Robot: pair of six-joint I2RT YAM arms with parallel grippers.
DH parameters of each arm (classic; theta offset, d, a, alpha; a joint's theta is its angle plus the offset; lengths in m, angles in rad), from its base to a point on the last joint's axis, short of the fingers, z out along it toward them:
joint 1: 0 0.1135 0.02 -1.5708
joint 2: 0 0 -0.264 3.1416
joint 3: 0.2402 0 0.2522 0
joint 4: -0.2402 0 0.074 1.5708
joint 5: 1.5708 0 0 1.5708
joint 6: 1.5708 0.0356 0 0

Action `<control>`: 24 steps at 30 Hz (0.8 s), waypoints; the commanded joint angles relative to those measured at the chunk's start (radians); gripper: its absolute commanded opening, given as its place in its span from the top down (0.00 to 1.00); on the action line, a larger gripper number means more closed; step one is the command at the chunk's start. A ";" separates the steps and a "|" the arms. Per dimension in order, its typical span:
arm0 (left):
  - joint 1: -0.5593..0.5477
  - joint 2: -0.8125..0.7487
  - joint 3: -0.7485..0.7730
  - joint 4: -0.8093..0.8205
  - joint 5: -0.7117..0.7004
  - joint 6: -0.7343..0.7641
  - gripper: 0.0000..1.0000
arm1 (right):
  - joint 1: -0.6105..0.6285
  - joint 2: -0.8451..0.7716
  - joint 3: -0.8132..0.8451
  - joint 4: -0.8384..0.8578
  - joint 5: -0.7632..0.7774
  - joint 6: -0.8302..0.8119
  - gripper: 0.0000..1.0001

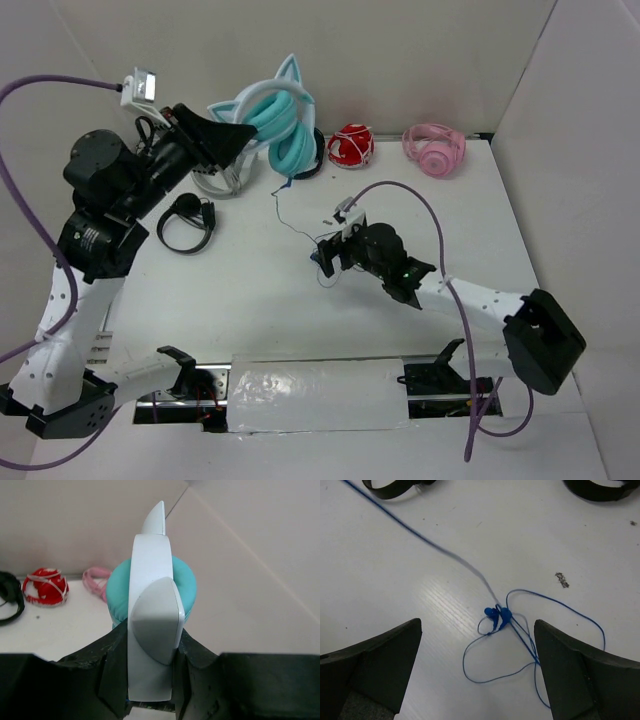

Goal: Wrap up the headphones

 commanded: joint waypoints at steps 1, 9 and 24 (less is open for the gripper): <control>-0.002 0.006 0.110 0.093 -0.012 -0.018 1.00 | 0.021 0.071 0.083 0.207 -0.055 -0.016 0.00; -0.003 0.000 0.176 0.086 0.096 -0.009 1.00 | 0.078 0.250 0.207 0.300 -0.089 -0.068 0.00; -0.003 -0.101 0.088 0.053 0.330 0.065 1.00 | 0.072 0.441 0.306 0.337 -0.212 0.041 0.97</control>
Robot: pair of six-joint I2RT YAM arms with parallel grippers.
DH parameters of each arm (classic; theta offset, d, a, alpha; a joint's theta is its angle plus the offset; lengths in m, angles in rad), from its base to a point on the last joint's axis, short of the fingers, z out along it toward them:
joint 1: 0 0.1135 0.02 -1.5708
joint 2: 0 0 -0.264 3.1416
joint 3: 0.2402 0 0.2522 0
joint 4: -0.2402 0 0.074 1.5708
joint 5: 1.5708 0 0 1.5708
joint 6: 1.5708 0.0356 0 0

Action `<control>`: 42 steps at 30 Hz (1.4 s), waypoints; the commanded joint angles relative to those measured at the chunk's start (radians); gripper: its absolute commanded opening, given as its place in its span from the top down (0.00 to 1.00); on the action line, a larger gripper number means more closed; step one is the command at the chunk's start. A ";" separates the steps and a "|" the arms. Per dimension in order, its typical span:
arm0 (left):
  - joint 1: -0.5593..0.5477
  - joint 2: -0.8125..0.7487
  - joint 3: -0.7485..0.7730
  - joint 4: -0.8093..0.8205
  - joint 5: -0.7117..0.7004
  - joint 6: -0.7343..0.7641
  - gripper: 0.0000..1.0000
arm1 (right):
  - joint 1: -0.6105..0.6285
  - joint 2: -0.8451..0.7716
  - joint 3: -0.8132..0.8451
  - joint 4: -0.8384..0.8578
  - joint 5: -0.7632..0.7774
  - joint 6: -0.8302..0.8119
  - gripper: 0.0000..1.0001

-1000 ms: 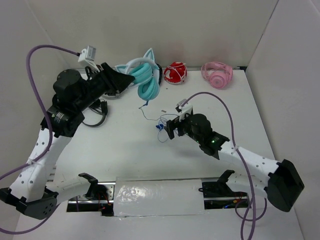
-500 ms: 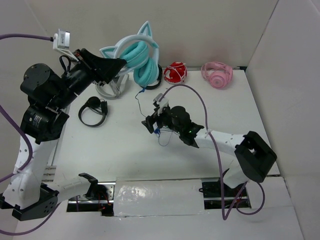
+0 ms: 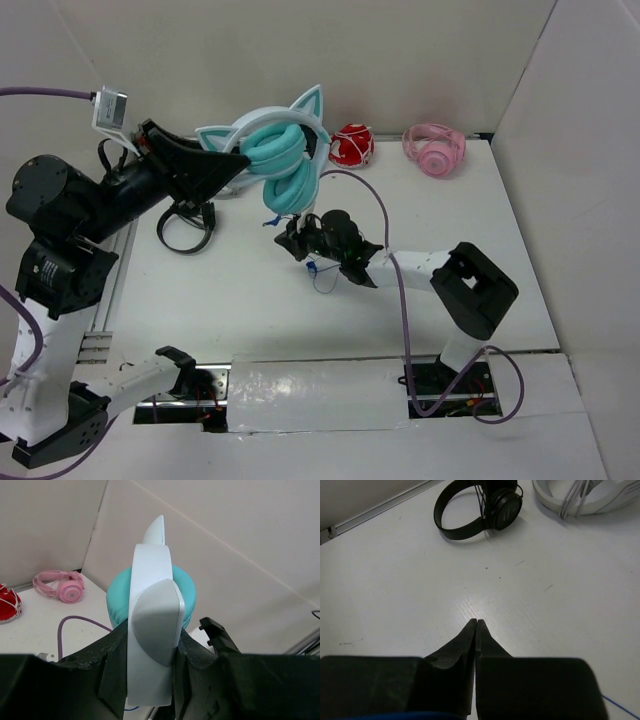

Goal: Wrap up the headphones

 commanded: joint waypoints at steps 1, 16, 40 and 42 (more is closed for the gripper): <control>-0.001 -0.017 -0.001 0.060 0.087 0.054 1.00 | -0.028 -0.033 0.031 0.017 -0.023 0.017 1.00; -0.003 -0.060 -0.530 0.091 0.357 0.327 1.00 | -0.268 -0.334 0.242 -0.734 0.188 -0.162 1.00; 0.046 0.124 -0.706 -0.003 -0.095 0.135 1.00 | -0.236 -0.554 0.450 -1.140 0.454 0.075 1.00; 0.083 0.133 -0.699 0.003 -0.104 0.115 1.00 | -0.214 -0.591 0.417 -1.143 0.455 0.100 1.00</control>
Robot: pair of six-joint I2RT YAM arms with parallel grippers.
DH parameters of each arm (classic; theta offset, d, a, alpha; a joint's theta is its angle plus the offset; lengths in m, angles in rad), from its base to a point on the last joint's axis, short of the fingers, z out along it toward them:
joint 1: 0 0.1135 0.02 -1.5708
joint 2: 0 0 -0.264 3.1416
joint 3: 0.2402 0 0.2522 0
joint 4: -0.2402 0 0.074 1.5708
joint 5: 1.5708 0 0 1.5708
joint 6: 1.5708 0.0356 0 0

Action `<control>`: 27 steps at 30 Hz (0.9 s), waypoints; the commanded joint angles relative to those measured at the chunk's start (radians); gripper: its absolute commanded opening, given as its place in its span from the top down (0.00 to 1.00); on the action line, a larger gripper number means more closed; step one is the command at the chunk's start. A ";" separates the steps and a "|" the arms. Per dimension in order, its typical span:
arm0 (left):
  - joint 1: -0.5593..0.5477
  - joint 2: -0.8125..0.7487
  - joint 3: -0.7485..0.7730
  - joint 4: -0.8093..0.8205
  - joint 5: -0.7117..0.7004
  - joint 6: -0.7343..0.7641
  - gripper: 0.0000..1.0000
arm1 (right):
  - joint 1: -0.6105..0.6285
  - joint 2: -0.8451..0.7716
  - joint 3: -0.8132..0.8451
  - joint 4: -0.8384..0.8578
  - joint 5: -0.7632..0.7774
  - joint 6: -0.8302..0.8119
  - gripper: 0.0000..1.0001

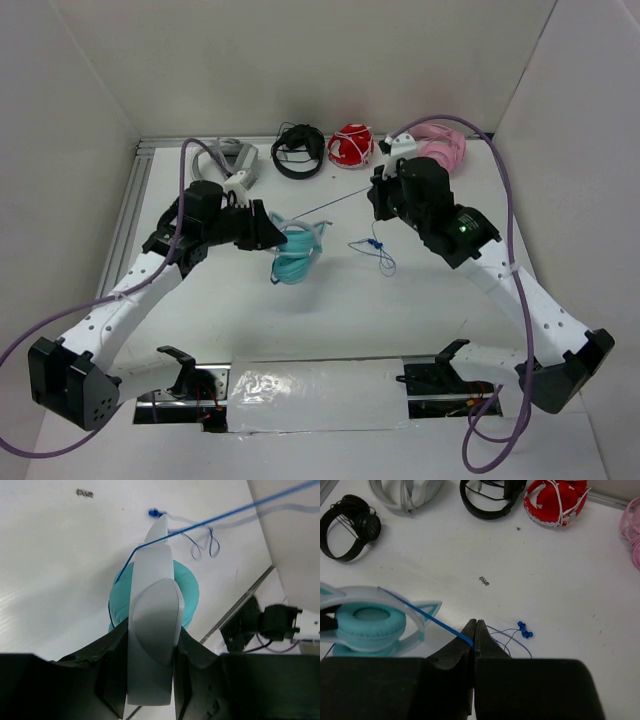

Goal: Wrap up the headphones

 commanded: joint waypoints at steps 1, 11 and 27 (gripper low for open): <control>0.073 0.019 0.026 0.011 -0.095 -0.102 1.00 | 0.021 -0.086 -0.017 -0.004 0.062 0.063 1.00; 0.151 0.091 0.155 -0.019 -0.282 -0.353 1.00 | 0.165 -0.226 -0.207 0.147 -0.467 0.123 1.00; 0.204 -0.136 -0.037 0.275 -0.072 -0.168 1.00 | 0.182 -0.266 -0.209 0.063 0.226 0.270 1.00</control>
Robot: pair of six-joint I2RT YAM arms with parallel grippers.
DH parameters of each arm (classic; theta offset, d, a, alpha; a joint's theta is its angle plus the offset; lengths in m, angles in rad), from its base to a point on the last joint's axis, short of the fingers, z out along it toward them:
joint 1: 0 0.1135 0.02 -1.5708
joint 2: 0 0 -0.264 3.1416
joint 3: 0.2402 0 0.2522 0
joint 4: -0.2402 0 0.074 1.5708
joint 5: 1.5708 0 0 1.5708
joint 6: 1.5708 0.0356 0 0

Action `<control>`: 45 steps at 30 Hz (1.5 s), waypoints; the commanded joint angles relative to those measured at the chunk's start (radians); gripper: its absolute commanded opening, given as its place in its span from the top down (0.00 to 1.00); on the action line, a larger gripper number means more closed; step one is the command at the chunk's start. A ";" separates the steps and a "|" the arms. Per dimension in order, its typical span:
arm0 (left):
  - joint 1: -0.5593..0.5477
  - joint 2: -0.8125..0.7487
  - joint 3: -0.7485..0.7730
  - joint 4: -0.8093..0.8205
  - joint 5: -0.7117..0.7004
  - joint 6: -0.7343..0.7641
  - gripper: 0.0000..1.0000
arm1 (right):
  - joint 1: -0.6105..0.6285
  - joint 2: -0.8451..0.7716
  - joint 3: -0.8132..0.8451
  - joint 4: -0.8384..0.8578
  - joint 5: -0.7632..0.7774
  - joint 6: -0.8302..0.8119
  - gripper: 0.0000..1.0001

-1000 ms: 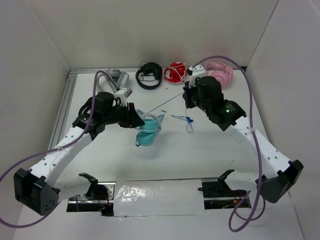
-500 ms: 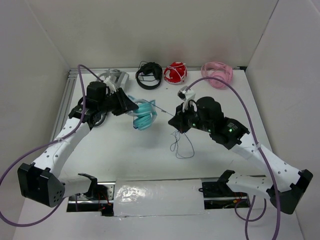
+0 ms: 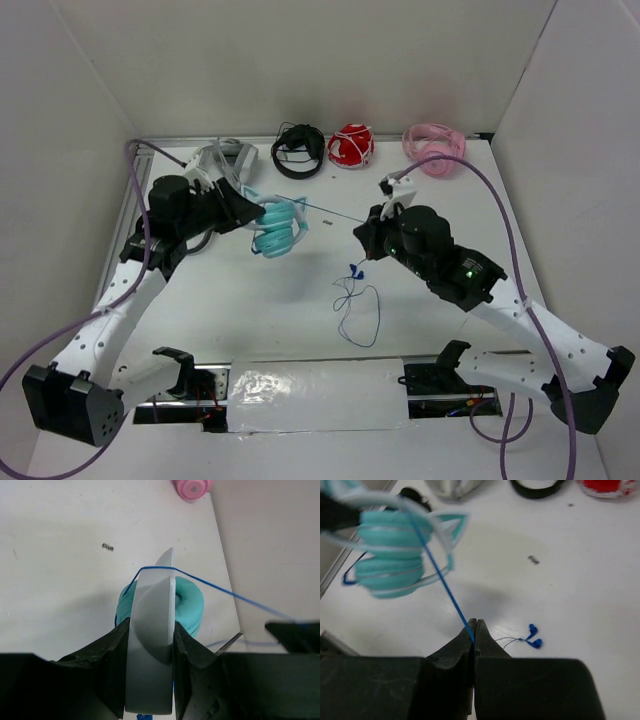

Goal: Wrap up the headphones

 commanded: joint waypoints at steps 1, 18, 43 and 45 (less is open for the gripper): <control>0.031 -0.092 -0.061 0.165 -0.010 0.111 1.00 | -0.083 -0.051 0.061 -0.026 0.167 0.060 1.00; 0.050 -0.292 -0.283 0.359 0.355 0.326 1.00 | -0.389 -0.013 0.081 -0.044 -0.032 0.048 1.00; 0.051 -0.263 -0.291 0.552 0.679 0.248 1.00 | -0.565 0.459 0.175 0.087 -0.206 -0.026 1.00; 0.051 -0.255 -0.257 0.541 0.693 0.249 1.00 | -0.562 0.489 0.175 0.098 -0.204 -0.024 1.00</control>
